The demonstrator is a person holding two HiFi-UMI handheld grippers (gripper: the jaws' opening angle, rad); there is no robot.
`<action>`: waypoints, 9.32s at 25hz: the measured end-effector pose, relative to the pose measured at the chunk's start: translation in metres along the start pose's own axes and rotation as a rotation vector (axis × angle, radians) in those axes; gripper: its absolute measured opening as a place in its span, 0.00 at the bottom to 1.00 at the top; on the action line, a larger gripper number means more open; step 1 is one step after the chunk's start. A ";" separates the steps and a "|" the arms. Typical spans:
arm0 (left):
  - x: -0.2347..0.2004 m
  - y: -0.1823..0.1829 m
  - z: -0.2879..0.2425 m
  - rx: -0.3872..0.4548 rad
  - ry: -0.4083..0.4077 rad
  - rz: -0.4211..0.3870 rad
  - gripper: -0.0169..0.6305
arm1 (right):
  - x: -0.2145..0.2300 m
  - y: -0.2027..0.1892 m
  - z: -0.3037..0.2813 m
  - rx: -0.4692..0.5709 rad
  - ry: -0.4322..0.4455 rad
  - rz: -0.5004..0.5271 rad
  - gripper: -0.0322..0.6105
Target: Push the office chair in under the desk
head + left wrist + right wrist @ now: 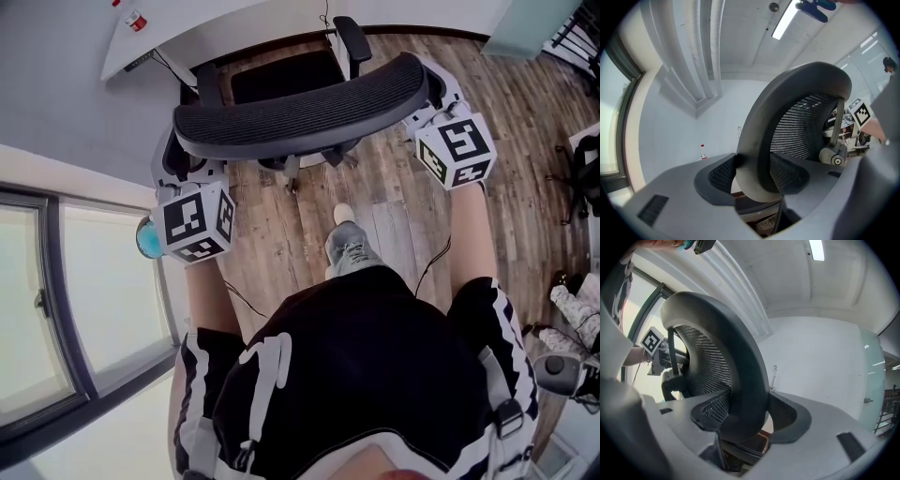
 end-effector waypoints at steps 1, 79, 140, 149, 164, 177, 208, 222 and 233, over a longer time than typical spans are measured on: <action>-0.001 0.000 -0.002 0.001 0.002 0.001 0.37 | 0.001 0.000 -0.002 -0.001 0.002 0.001 0.45; -0.035 -0.011 -0.167 0.052 0.034 0.001 0.36 | 0.100 -0.022 -0.161 -0.033 0.054 0.002 0.45; -0.027 -0.006 -0.267 0.055 0.098 0.009 0.34 | 0.182 -0.045 -0.240 -0.001 0.147 -0.011 0.45; -0.027 -0.007 -0.270 0.050 0.084 0.020 0.34 | 0.185 -0.046 -0.243 0.007 0.154 -0.011 0.45; -0.032 -0.005 -0.281 0.043 0.076 0.040 0.34 | 0.189 -0.045 -0.252 0.015 0.166 -0.022 0.45; -0.037 -0.006 -0.291 0.061 0.068 0.049 0.34 | 0.192 -0.045 -0.262 0.029 0.176 -0.020 0.45; -0.057 -0.006 -0.326 0.071 0.091 0.059 0.35 | 0.203 -0.045 -0.297 0.054 0.178 -0.036 0.45; -0.065 -0.008 -0.345 0.049 0.099 0.048 0.35 | 0.208 -0.047 -0.313 0.054 0.154 -0.035 0.46; -0.082 -0.013 -0.365 -0.004 0.124 0.024 0.35 | 0.206 -0.047 -0.333 0.052 0.138 -0.028 0.46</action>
Point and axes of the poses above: the fingertips, and each gripper's own axes: z backward along the fingers, x to its right, y out of its top, the point moved 1 cm from there along z, backward along the fingers, and after that the axes turned 2 degrees about z, right-handed, at the moved point
